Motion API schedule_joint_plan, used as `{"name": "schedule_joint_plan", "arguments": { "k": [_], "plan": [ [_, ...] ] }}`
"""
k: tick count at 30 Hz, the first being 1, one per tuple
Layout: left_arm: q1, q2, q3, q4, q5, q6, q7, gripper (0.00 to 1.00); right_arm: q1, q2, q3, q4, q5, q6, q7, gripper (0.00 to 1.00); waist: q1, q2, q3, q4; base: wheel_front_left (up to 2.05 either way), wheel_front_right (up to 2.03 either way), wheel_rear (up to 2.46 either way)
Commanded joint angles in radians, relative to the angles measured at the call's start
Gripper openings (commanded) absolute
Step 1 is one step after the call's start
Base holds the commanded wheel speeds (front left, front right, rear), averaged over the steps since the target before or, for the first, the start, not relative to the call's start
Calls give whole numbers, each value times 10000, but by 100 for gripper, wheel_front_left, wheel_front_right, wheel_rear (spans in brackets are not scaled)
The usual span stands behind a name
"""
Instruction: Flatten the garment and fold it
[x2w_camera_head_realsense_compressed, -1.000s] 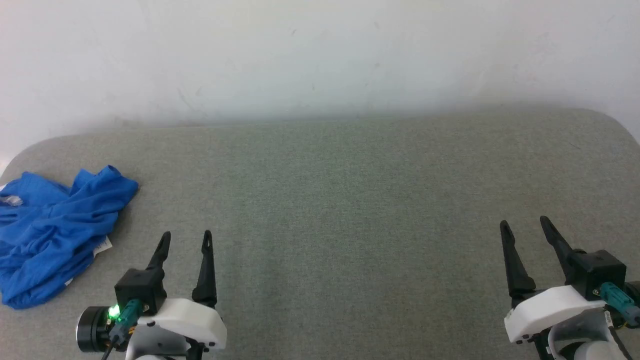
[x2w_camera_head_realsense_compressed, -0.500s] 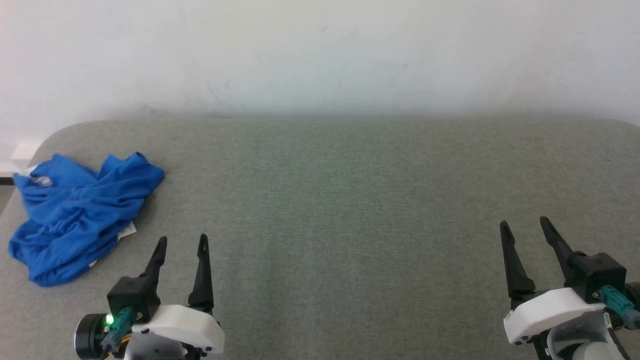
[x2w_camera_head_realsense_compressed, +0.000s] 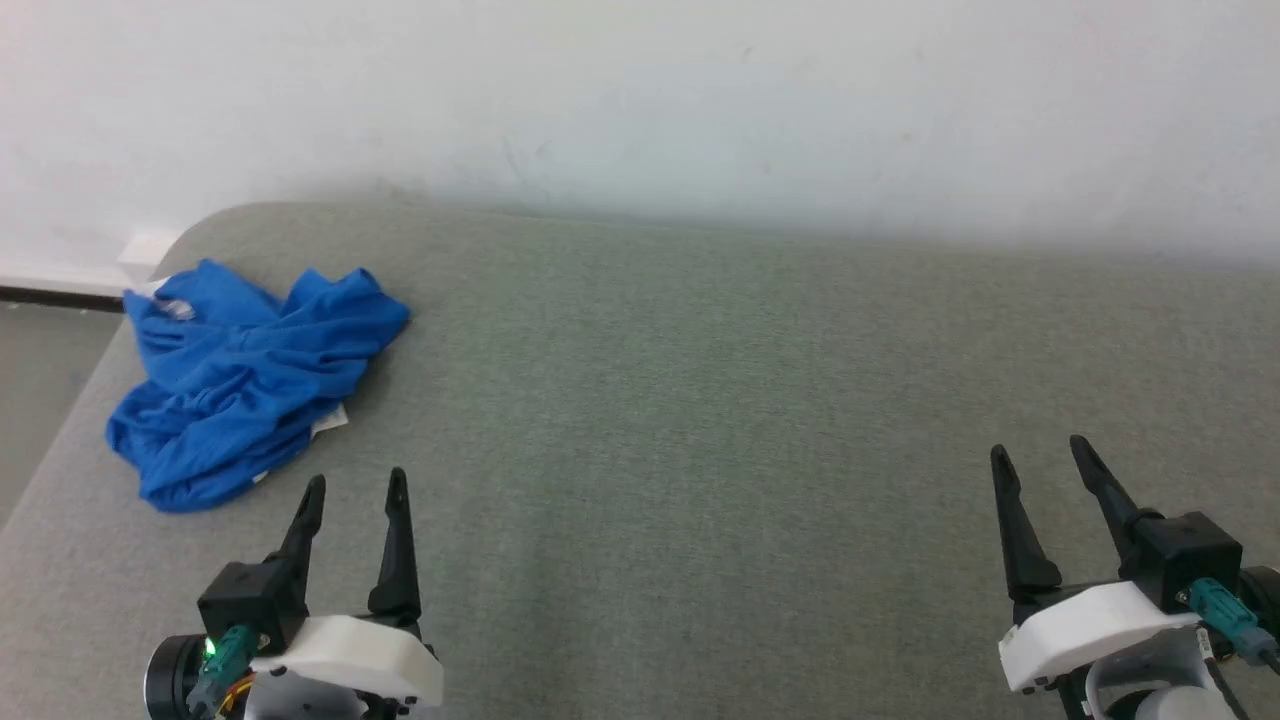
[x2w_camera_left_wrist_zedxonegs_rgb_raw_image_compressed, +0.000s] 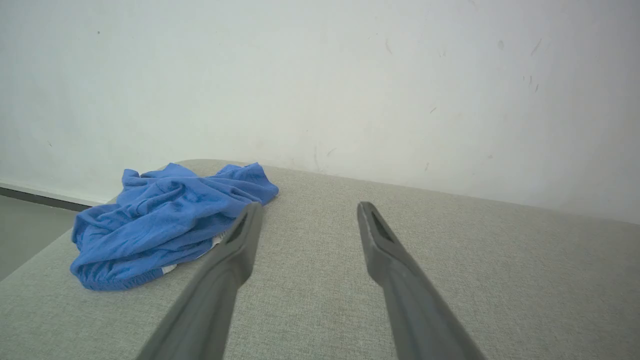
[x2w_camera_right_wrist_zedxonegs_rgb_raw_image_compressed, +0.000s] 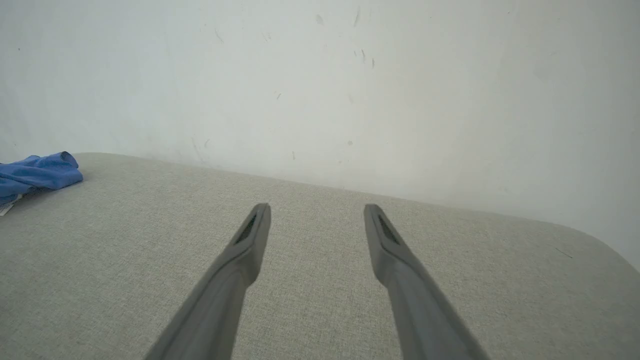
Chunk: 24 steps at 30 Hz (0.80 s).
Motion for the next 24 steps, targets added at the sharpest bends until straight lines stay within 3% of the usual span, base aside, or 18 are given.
{"name": "schedule_joint_plan", "arguments": {
  "k": [1, 24],
  "plan": [
    [179, -11, 42, 7, -144, 30, -107, 100, 37, 17, 27, 47, -12, -5, -103, 100, 0, -2, 4, 289, 0, 0, 0],
    [380, -15, 2, 104, -793, 142, -586, 100, -106, 24, 484, 531, -189, -6, -582, 100, 0, -2, 211, 2296, 0, 0, 0]
  ]
}}
